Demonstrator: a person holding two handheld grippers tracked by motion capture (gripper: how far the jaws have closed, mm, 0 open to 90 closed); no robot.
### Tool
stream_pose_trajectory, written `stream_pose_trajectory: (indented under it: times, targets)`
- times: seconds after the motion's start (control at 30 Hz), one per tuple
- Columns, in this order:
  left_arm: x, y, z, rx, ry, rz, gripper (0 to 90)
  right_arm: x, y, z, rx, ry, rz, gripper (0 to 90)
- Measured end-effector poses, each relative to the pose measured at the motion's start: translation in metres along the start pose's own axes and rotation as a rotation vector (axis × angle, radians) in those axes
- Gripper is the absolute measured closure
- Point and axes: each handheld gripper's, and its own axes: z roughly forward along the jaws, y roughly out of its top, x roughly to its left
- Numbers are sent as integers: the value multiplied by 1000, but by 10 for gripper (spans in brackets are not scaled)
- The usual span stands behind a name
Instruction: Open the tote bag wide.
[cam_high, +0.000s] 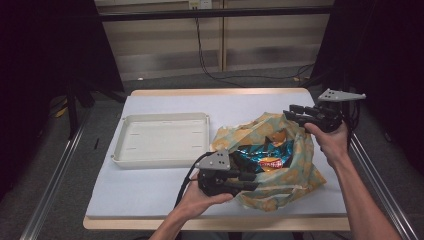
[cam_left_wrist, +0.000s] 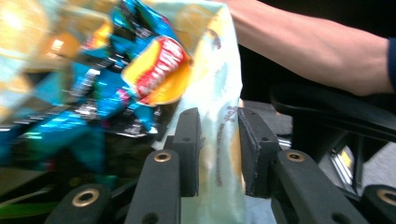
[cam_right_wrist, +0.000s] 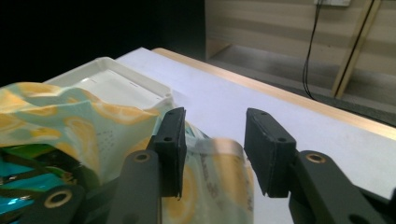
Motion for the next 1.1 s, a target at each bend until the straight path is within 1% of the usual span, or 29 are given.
stream_pose_trajectory:
  times: [0.07,0.1,0.17,0.2,0.23,0.27,0.3,0.37,0.4,0.43,0.5,0.53,0.57,0.6,0.63,0.7,0.73,0.77,0.8,0.83,0.9,0.97,1.0,1.03,1.07,1.1]
  targets:
    - [2,3,-5,-14,11,0,676,2,2,-6,-11,-4,-5,546]
    - [3,5,-8,-23,18,0,650,4,2,-10,-7,-4,-20,533]
    - [4,11,-16,-33,35,14,641,7,1,-13,-8,3,-23,529]
    - [4,12,-18,-38,45,9,627,9,1,-15,-17,5,-22,528]
    - [4,12,-18,-38,45,9,607,9,1,-15,-17,5,-22,528]
    - [4,13,-20,-40,44,16,607,10,1,-17,-23,12,-30,520]
    - [4,15,-22,-37,56,17,604,13,2,-19,-28,17,-37,520]
    - [4,16,-25,-52,57,21,594,17,2,-22,-25,20,-48,517]
    - [5,17,-27,-56,56,21,594,20,2,-25,-21,22,-58,496]
    - [7,20,-33,-60,82,23,595,21,2,-27,-22,21,-62,493]
    - [8,22,-36,-67,90,21,625,23,3,-33,-34,16,-64,490]
    - [12,25,-43,-86,111,21,640,23,3,-37,-40,20,-68,488]
    - [12,25,-43,-86,111,21,659,23,3,-37,-40,20,-68,488]
    - [15,29,-49,-109,134,18,668,25,2,-44,-40,20,-77,479]
    - [15,29,-49,-109,134,18,670,25,2,-44,-40,20,-77,479]
    - [20,31,-56,-125,174,21,670,28,-1,-55,-49,29,-81,479]
    - [20,31,-56,-125,174,21,668,28,-1,-55,-49,29,-81,479]
    - [23,30,-57,-139,178,12,668,29,-3,-56,-46,31,-85,479]
    - [25,29,-57,-126,202,5,665,30,-4,-57,-44,31,-85,478]
    - [27,28,-55,-119,225,7,658,31,-6,-58,-42,39,-86,478]
    - [31,25,-52,-88,232,10,629,32,-10,-57,-22,37,-96,465]
    - [37,22,-48,-68,263,10,598,33,-14,-56,-3,32,-103,457]
    - [40,21,-47,-73,265,0,592,32,-16,-53,7,24,-105,462]
    - [41,20,-45,-66,270,2,577,31,-18,-51,14,27,-100,473]
    - [43,20,-44,-42,286,13,579,29,-20,-44,32,16,-100,575]
    - [45,20,-42,-33,291,18,579,29,-20,-44,32,16,-100,575]
